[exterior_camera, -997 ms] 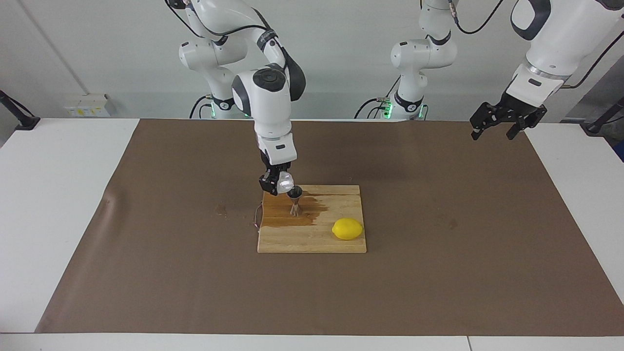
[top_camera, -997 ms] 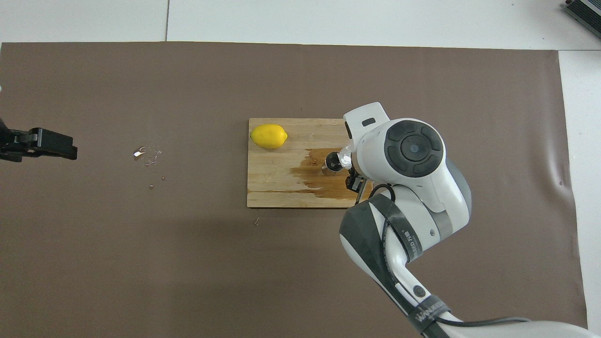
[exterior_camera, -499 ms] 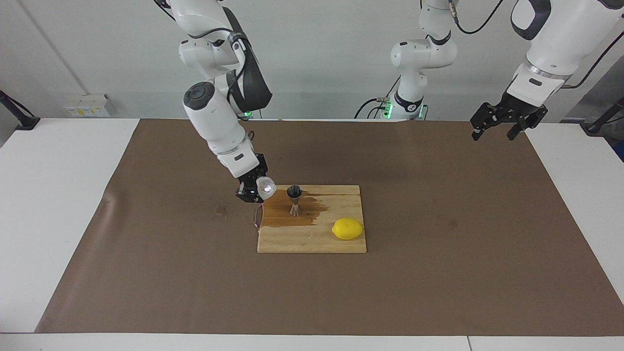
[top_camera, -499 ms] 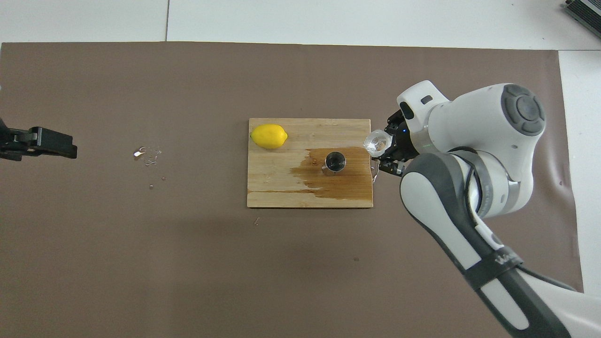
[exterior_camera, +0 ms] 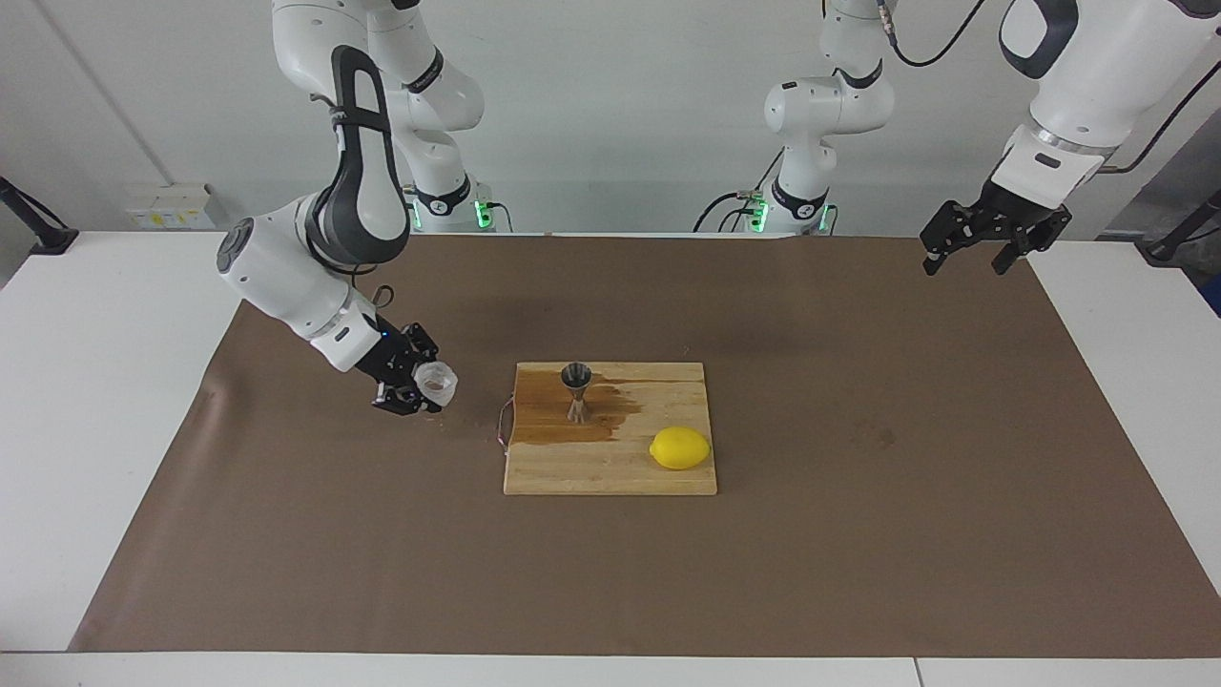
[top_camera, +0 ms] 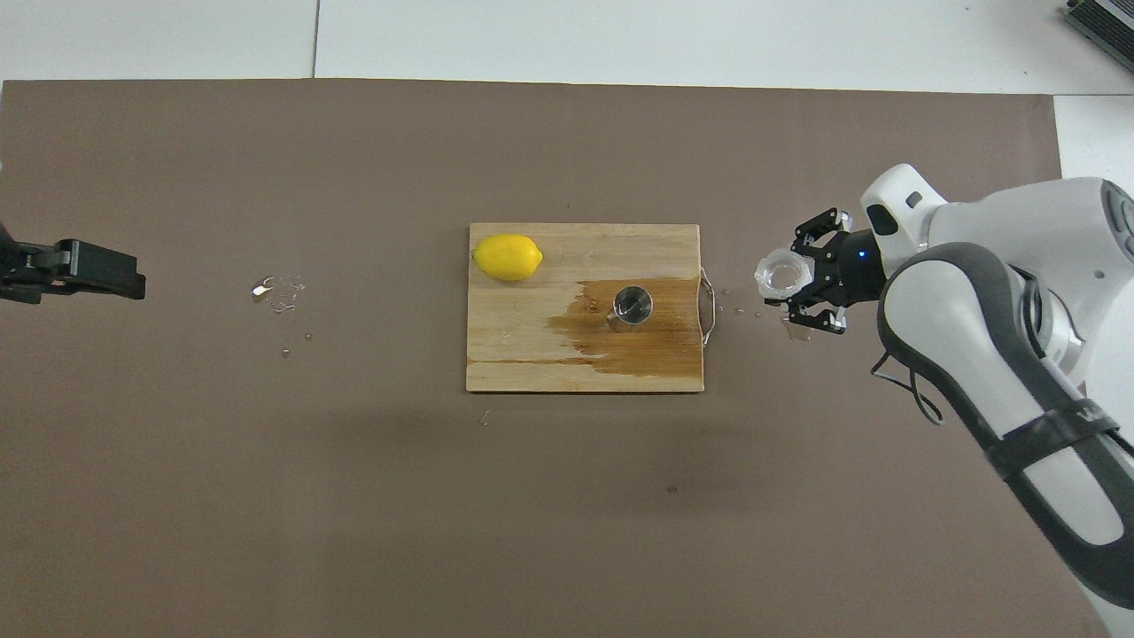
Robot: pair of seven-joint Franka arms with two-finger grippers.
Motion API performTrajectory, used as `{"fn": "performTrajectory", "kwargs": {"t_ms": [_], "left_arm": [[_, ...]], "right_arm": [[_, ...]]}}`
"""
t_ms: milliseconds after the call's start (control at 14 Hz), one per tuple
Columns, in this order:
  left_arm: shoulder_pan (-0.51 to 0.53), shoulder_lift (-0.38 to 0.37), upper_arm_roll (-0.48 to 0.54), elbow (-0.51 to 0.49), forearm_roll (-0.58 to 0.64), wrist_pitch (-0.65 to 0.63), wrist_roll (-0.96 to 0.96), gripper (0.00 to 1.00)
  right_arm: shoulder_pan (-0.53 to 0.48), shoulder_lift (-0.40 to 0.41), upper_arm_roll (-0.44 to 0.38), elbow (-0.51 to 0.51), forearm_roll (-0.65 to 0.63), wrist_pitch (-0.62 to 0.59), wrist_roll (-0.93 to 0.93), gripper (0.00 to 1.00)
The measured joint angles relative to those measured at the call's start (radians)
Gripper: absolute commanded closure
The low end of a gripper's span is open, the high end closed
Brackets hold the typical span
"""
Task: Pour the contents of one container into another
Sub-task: 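Carry the white cup with the right gripper back off the board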
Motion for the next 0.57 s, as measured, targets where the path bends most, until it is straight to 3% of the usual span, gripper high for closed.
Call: {"fn": "performTrajectory", "kwargs": {"t_ms": [356, 570], "left_arm": [[0.0, 0.0, 0.0, 0.0, 0.0, 0.0, 0.0, 0.0], [0.0, 0.0, 0.001, 0.0, 0.0, 0.0, 0.0, 0.0]], "right_arm": [[-0.019, 0.005, 0.001, -0.103, 0.079, 0.094, -0.197, 0.82], [-0.053, 0.051, 0.001, -0.12, 0.158, 0.102, -0.346, 0.78]]}}
